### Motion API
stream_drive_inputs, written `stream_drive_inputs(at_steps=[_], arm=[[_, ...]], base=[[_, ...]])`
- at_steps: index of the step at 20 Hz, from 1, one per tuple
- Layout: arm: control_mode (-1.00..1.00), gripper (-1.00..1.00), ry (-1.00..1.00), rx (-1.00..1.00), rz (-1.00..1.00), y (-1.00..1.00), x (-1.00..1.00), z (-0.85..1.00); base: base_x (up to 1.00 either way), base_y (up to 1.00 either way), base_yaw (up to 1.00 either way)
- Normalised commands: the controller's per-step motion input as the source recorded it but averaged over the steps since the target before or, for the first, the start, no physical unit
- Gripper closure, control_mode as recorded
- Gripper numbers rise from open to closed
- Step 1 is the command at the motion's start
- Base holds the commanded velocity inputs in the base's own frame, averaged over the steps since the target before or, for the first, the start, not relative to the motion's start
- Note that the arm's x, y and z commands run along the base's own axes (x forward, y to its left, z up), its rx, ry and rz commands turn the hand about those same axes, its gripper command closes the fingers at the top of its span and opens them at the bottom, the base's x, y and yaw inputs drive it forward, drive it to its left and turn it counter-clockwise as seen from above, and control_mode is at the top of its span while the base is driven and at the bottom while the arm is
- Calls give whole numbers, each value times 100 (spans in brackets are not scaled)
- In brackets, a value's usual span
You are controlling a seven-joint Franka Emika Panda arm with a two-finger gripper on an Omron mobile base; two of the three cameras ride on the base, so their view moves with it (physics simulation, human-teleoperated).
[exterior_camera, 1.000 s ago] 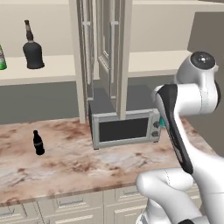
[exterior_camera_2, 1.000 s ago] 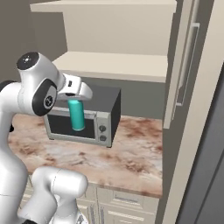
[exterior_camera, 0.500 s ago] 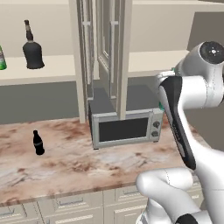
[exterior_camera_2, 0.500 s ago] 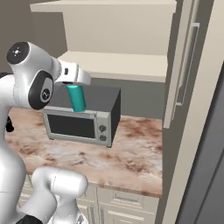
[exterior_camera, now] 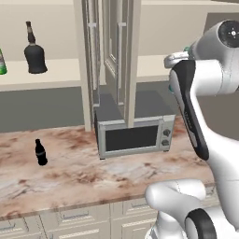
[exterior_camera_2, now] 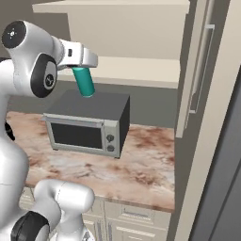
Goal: Sort all alcoholic drinks to one cabinet, and non-alcoholic drinks to the other.
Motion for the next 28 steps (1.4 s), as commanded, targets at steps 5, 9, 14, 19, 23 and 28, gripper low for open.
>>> stream_drive_inputs(at_steps=[5,9,14,19,23,28], arm=[[-100,100,-7,0,0,0,19,58],[-100,100,-5,0,0,0,39,16],[-100,100,-1,0,0,0,54,-1],[-100,100,0,0,2,0,83,-15],[-100,100,0,0,5,0,56,-28],[-100,100,0,0,4,0,32,-31]], base=[[0,0,0],[0,0,0],[0,0,0],[0,0,0],[0,0,0],[0,0,0]])
